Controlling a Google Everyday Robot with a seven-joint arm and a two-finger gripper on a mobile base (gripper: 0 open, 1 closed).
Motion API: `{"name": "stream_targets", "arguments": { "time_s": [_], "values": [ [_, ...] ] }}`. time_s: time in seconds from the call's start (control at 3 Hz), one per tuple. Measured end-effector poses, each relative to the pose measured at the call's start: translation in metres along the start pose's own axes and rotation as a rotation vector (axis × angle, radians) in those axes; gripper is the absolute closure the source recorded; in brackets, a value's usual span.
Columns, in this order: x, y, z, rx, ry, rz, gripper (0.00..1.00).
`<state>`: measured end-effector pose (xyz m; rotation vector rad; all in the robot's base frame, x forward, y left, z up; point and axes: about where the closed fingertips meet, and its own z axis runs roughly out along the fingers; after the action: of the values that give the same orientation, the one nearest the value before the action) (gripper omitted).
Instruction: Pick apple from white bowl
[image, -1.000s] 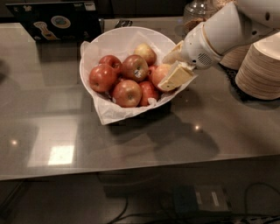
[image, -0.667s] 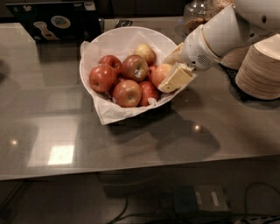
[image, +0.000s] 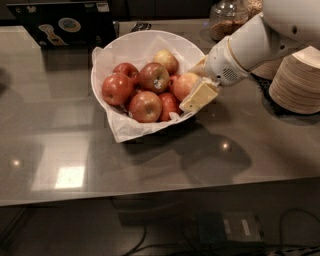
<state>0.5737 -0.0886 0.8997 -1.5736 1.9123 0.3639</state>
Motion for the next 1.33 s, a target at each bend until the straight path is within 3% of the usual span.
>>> {"name": "stream_targets", "arguments": {
  "time_s": [0.33,1.0,1.33],
  "values": [
    [0.0047,0.0032,0.0068,-0.017,-0.008,0.015,0.53],
    [0.006,0.0062,0.0055,-0.013,-0.008,0.021,0.98],
    [0.006,0.0063,0.0055,-0.013,-0.008,0.021,1.0]
  ]
}}
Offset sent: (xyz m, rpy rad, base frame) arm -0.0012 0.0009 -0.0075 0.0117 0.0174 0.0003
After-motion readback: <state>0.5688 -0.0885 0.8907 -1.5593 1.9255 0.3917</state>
